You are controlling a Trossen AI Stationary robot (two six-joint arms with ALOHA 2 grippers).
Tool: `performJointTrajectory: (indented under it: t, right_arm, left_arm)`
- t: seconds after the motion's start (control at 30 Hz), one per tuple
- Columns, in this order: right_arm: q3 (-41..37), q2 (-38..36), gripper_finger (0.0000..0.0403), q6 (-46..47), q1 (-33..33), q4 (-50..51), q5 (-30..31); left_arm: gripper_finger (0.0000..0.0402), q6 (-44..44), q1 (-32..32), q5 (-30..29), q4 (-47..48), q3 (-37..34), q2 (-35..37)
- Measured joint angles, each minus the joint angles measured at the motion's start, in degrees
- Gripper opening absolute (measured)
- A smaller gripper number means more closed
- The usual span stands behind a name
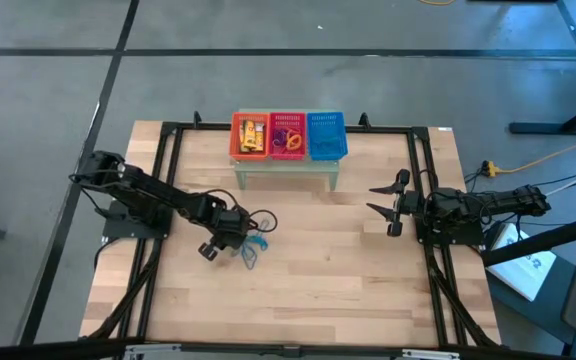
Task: Pick & Place Office Desk Supplies
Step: Put the blue rubber band into the blue bin on the shelf
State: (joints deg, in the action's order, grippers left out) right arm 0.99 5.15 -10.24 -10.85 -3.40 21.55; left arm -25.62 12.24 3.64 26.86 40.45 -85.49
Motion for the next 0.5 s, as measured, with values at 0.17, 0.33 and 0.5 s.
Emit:
performJointTrajectory:
  t: [0.17, 0.33, 0.5]
  right_arm:
    - [0.0, 0.0, 0.0195, 0.04, 0.0, 0.0, -0.01]
    - [0.0, -0.02, 0.0195, 0.2, 0.0, 0.01, -0.12]
    - [0.0, -0.02, 0.0195, 0.17, 0.0, 0.01, -0.11]
  left_arm:
    - [0.0069, 2.45, -0.01, 0.94, -0.44, 0.13, -1.68]
    - [0.0021, 6.98, -0.01, 1.12, -0.62, 0.15, -3.8]
    - [0.0005, 11.82, -1.41, 4.57, 0.33, 1.34, -2.76]
